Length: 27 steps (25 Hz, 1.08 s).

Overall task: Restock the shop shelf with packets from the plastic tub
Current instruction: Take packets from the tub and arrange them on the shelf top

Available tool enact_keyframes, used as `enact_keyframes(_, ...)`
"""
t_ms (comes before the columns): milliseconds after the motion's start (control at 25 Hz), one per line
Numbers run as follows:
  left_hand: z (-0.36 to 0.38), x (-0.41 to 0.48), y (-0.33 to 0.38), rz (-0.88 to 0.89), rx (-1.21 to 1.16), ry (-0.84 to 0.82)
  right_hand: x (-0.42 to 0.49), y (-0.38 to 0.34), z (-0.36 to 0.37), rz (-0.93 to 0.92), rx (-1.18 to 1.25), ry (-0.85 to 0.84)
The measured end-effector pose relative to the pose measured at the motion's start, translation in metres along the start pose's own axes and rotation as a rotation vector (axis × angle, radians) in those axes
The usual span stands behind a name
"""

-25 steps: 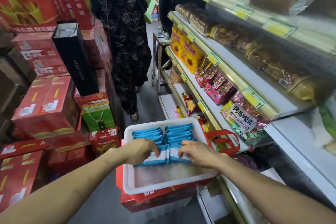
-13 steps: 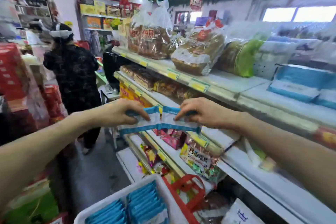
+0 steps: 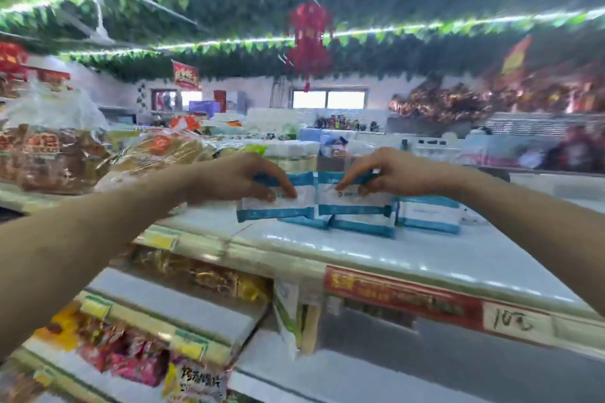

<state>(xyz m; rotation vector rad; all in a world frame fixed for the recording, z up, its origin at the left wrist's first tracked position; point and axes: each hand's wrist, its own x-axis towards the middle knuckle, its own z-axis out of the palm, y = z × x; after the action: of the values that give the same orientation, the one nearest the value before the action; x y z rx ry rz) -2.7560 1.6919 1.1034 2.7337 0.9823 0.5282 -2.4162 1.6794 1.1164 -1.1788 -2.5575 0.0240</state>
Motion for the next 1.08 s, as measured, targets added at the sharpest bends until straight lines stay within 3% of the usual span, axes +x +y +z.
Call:
enact_keyframes(200, 0.029, 0.086, 0.036, 0.081, -0.006, -0.024, -0.085, 0.098, -0.038, 0.233, -0.034, 0.005)
enact_keyframes(400, 0.046, 0.133, 0.051, 0.061, -0.022, -0.048, -0.12, 0.166, -0.029, 0.356, 0.023, -0.016)
enact_keyframes(680, 0.06, 0.163, 0.056, 0.003, -0.021, -0.058, -0.09, 0.191, 0.006, 0.237, 0.035, -0.041)
enact_keyframes(1080, 0.09, 0.206, 0.071, 0.047, 0.013, -0.073, -0.092, 0.209, 0.014, 0.018, -0.67, -0.128)
